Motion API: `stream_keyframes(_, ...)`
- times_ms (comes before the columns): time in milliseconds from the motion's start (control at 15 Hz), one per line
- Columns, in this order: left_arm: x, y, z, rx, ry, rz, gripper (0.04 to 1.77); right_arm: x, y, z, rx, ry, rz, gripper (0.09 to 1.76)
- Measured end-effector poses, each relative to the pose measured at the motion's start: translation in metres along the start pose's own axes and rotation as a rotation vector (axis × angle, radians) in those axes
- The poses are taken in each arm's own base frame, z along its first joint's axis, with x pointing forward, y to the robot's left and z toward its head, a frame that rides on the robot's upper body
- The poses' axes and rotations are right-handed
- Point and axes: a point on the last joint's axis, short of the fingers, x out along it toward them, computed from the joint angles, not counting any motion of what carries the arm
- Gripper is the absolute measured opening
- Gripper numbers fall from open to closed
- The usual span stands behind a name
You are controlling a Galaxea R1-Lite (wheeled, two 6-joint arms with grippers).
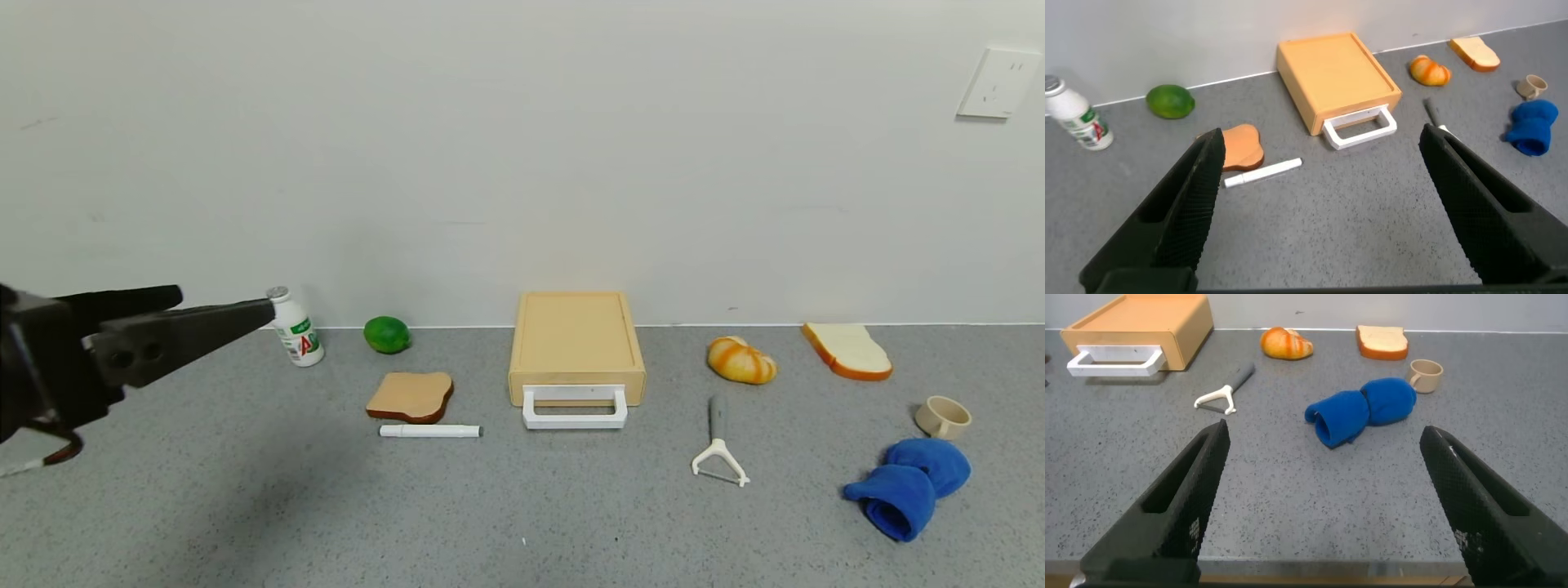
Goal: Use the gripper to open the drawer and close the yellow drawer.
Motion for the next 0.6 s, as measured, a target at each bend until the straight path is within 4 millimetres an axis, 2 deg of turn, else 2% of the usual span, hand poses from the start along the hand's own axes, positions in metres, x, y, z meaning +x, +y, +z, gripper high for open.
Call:
stream_keyframes(333, -0.070, -0.008, -0.029, 0.020, -0.137, 0.086, 1.72, 0.000, 0.000, 0.000, 0.000, 0.000, 0.000, 1.71)
stream_keyframes(600, -0.108, -0.015, -0.060, 0.055, -0.192, 0.168, 1.72, 0.000, 0.000, 0.000, 0.000, 0.000, 0.000, 1.71)
